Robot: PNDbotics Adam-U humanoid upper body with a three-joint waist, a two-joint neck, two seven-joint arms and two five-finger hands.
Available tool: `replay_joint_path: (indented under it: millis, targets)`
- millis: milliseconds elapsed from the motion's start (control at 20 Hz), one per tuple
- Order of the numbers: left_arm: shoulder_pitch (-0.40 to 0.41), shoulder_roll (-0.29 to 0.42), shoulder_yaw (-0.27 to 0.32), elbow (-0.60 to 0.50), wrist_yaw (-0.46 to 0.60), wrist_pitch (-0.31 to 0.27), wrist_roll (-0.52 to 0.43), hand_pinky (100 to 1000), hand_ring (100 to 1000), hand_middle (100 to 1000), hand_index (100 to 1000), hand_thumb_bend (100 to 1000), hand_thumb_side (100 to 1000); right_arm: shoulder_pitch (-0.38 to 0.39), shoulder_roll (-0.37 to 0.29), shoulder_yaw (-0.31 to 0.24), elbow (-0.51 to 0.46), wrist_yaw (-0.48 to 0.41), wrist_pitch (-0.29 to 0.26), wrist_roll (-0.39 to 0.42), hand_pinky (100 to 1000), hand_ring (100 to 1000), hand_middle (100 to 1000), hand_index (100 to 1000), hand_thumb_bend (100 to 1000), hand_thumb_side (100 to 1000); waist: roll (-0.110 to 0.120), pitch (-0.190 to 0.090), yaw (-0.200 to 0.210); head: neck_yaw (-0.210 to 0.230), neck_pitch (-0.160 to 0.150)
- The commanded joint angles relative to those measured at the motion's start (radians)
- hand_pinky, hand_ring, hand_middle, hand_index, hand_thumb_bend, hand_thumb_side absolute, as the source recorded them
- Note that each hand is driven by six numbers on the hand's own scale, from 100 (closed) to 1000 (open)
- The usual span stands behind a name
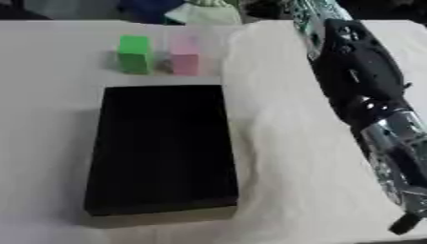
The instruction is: Pick up objects on the table and place them in the box.
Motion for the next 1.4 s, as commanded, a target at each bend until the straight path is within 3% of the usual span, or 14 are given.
replay_joint_path:
  millis: [50,450,500,850,900,1000,1100,1400]
  targets:
    - [-0.014,0.022,0.000,-0.017,0.005,-0.001,-0.003,772,784,816,823,221,1000,-0.025,-0.011,0.017,-0.026,-0.033,-0.031,0.078,901,966,895,929,206,1000,0.004,-0.025,0.003,-0.002,0.000]
    - [-0.018,0.021,-0.002,-0.017,0.009,-0.001,-0.006,772,784,816,823,222,1000,-0.031,-0.006,0.046,-0.075,-0.122,-0.083,0.280,915,975,883,936,336,1000,0.004,-0.025,0.003,-0.004,0.001]
    - [-0.018,0.021,-0.002,-0.017,0.009,-0.001,-0.006,772,784,816,823,221,1000,-0.032,-0.006,0.049,-0.082,-0.131,-0.086,0.300,917,974,880,939,383,1000,0.004,-0.025,0.003,-0.004,0.001]
    - [-0.019,0.021,-0.003,-0.017,0.009,-0.001,-0.007,772,784,816,823,221,1000,-0.033,-0.009,0.054,-0.110,-0.155,-0.080,0.352,917,974,880,939,383,1000,0.003,-0.025,0.004,-0.005,0.001]
    - [-0.019,0.021,-0.003,-0.017,0.009,-0.001,-0.008,772,783,816,823,221,1000,-0.033,-0.008,0.056,-0.111,-0.156,-0.079,0.354,926,975,902,968,345,831,0.003,-0.025,0.005,-0.006,0.001]
    - [-0.021,0.020,-0.005,-0.017,0.011,-0.001,-0.009,772,783,816,822,221,1000,-0.037,0.006,0.075,-0.103,-0.156,-0.091,0.374,930,971,908,983,279,769,0.000,-0.025,0.010,-0.007,0.000]
    - [-0.022,0.020,-0.005,-0.017,0.012,-0.001,-0.010,772,783,816,822,221,1000,-0.043,0.013,0.080,-0.103,-0.163,-0.092,0.403,932,966,908,993,220,743,-0.001,-0.025,0.011,-0.007,0.000]
    - [-0.024,0.019,-0.006,-0.017,0.013,-0.001,-0.013,772,783,816,822,220,1000,-0.047,0.021,0.088,-0.137,-0.194,-0.072,0.463,948,966,923,1000,157,698,-0.003,-0.023,0.015,-0.008,-0.001]
